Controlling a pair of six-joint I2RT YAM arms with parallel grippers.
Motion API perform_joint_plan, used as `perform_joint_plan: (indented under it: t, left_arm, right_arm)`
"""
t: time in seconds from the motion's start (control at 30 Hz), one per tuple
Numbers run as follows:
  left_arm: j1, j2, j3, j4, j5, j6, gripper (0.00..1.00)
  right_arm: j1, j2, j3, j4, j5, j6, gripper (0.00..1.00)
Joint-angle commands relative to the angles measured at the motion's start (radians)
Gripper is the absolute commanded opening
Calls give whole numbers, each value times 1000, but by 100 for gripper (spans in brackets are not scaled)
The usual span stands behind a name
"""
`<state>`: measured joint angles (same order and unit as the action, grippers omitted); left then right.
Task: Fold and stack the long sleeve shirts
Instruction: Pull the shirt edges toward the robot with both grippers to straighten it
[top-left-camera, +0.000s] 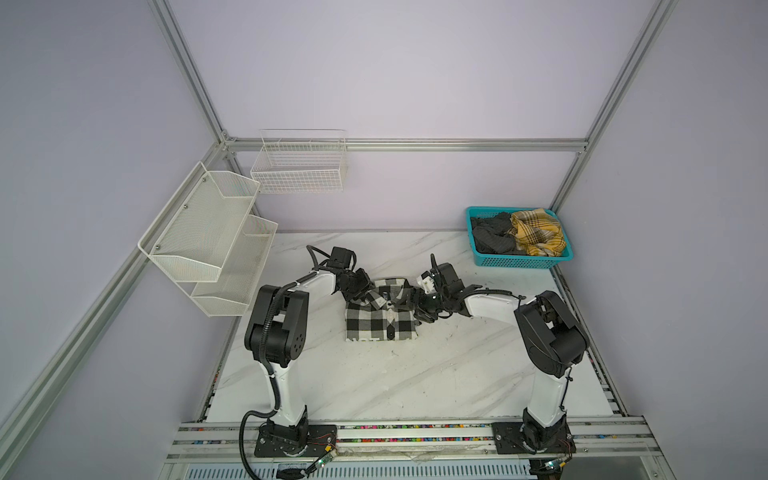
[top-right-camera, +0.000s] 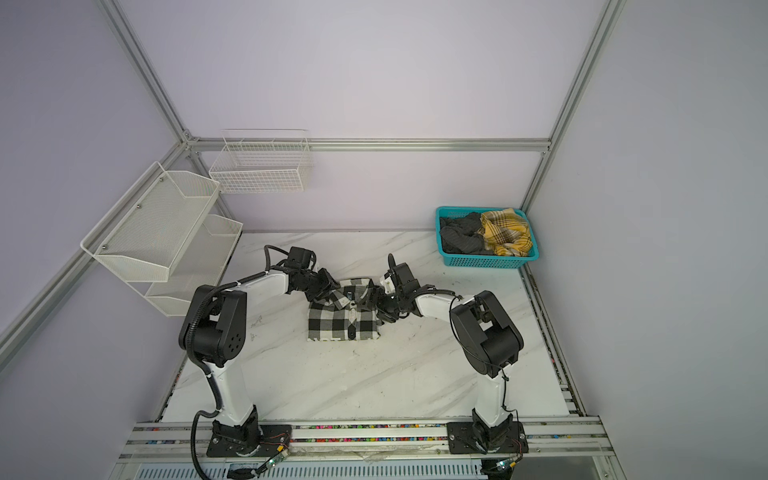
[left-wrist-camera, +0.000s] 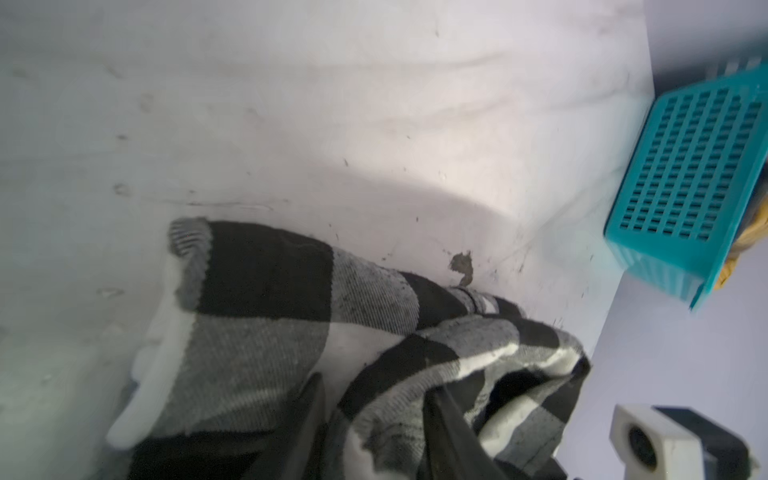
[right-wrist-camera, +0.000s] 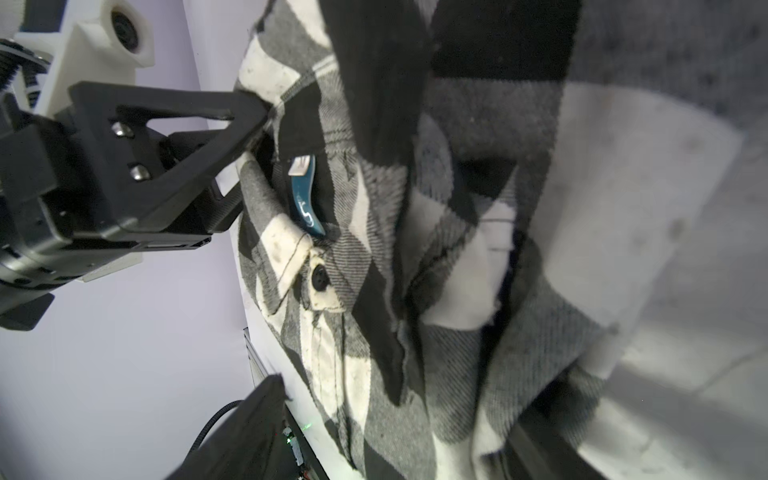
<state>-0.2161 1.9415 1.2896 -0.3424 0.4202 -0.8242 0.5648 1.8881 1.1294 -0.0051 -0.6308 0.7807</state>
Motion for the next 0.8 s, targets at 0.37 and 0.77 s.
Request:
perform_joint_plan:
  t: [0.37,0.77]
  left_arm:
    - [124,-272,-148,-185,51,112,23]
    - [130,-73,-126,-94,97,113,0]
  right_arm:
    - [10,-218,-26,-236,212,-74,71]
    - [41,-55,112,-179,158,-57,16]
